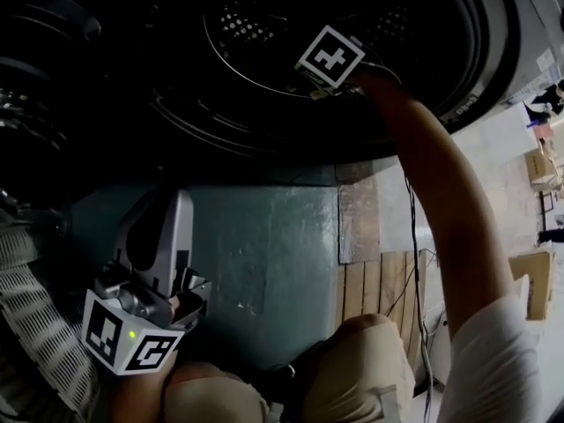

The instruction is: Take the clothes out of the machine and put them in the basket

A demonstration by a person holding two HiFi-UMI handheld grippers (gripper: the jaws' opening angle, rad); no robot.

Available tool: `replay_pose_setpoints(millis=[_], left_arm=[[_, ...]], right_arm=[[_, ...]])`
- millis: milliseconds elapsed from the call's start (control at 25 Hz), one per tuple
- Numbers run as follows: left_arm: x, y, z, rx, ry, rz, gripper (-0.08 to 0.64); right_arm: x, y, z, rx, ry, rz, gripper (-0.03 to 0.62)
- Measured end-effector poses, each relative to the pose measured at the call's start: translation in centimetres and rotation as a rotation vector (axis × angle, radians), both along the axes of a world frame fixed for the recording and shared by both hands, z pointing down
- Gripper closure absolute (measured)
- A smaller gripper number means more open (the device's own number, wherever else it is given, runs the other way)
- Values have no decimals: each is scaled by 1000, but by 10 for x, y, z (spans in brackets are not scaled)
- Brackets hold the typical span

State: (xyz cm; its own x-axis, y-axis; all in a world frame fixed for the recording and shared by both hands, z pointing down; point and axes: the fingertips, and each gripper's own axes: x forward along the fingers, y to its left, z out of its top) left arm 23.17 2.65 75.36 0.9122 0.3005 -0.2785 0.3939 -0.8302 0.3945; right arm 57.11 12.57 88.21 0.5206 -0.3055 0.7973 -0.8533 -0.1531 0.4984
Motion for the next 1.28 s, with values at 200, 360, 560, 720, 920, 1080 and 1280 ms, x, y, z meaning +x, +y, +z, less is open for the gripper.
replay_pose_setpoints(millis=[200,360,560,720,920,1080,1280], left_arm=[[-6,5,-5,75,14,7,546],[-9,-6,-3,76,4,-18,546],[-13,-11,-2,131,0,-41,546],[-12,-15,-1,142,-1,-51,546],[-15,-17,-3,152,-1,-60,546],[-19,-17,-8,152,12,-61,546],[-25,-13,-16,148,36,-54,546]], right_arm=[[24,16,15,-118,26,108,48],[38,32,22,-275,83,91,48],[44,29,48,-416,101,-6,49],[52,27,60,-373,3,44,49],[39,35,70,-361,-121,111,95],[24,30,71,-420,-107,48,227],[26,38,49,-468,26,51,399]])
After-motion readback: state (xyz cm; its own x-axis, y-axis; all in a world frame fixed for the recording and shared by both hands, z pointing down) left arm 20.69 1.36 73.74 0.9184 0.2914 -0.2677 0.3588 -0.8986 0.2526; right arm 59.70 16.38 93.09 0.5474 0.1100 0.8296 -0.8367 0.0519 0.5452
